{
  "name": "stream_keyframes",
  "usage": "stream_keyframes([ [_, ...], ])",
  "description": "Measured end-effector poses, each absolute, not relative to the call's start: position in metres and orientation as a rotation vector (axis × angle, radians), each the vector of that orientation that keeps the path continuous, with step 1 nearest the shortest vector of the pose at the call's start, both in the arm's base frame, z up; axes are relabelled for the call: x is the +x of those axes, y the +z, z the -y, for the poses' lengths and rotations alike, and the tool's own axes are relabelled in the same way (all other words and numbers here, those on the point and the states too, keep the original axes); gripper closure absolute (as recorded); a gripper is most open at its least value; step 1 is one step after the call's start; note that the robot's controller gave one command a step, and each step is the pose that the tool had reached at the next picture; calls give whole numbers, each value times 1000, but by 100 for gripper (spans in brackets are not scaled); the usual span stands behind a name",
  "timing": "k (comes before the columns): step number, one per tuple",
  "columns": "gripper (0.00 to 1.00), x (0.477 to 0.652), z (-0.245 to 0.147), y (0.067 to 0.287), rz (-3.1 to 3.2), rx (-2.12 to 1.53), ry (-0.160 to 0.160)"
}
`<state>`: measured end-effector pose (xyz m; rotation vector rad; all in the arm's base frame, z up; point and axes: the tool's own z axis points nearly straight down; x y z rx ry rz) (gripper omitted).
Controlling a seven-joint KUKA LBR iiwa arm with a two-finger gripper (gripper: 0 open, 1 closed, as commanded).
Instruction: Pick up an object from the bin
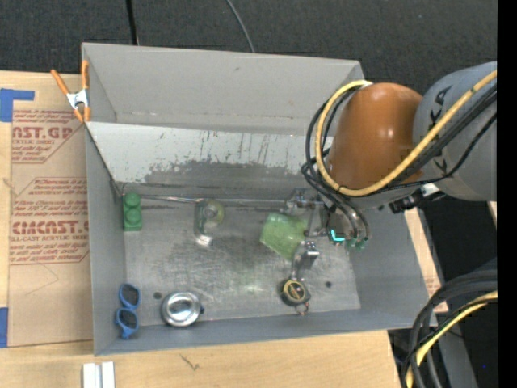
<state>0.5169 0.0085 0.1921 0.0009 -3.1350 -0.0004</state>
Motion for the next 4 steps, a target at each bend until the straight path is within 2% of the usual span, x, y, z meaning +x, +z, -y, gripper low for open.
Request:
stream_keyframes([
  [1, 0, 580, 5, 91, 3140, 177, 0],
  [2, 100, 580, 6, 90, 3139, 177, 0],
  [3, 100, 575, -9, 88, 3141, 435, 7],
  [4, 100, 594, -12, 214, 3105, 547, 2],
])
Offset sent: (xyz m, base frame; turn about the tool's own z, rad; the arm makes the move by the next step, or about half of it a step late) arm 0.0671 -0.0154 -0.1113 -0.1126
